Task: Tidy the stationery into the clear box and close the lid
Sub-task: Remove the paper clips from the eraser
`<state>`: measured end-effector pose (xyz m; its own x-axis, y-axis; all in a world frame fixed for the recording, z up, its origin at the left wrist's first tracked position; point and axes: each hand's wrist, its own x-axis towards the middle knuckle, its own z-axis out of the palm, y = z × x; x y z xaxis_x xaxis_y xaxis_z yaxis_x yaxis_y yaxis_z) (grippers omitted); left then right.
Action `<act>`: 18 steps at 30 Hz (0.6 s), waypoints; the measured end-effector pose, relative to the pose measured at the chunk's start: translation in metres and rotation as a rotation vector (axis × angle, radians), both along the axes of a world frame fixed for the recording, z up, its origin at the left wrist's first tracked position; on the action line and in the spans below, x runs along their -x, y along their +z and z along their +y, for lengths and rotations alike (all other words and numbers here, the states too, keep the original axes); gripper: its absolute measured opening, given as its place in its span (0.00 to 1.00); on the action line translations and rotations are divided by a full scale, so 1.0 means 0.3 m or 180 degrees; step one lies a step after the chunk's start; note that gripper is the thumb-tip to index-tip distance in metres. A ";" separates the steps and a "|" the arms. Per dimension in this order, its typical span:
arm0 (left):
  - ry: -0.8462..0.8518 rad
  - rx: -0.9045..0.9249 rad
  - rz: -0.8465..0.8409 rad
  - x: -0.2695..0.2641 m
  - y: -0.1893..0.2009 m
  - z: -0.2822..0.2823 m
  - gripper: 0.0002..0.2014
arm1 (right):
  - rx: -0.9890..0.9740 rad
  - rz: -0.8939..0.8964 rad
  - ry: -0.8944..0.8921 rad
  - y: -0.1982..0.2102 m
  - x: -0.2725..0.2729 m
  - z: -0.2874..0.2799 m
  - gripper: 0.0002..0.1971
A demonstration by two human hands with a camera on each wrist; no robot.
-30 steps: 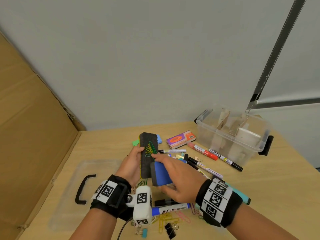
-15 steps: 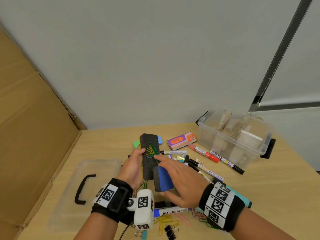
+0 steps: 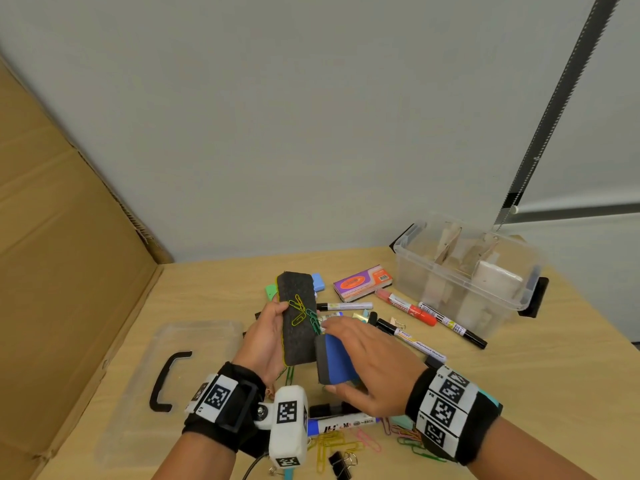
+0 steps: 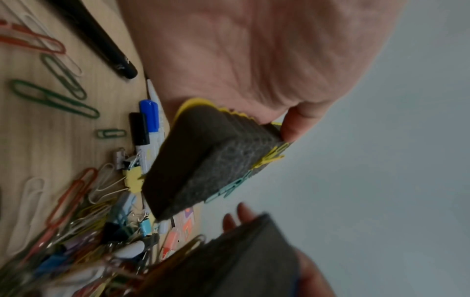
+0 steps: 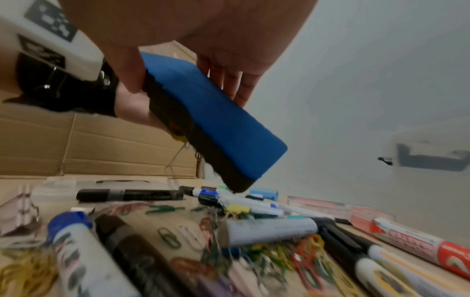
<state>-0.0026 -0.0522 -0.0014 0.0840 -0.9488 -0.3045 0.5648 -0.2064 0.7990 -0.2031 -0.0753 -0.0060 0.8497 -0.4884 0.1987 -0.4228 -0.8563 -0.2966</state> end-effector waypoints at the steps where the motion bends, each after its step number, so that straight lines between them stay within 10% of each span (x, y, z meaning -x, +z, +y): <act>1: 0.0010 -0.0032 0.0014 0.006 0.000 0.003 0.21 | -0.0001 -0.0017 0.0028 0.006 -0.008 0.003 0.36; 18: -0.0114 -0.0071 0.0162 0.007 0.007 0.018 0.19 | 0.0022 0.0051 0.0075 0.036 -0.032 0.012 0.36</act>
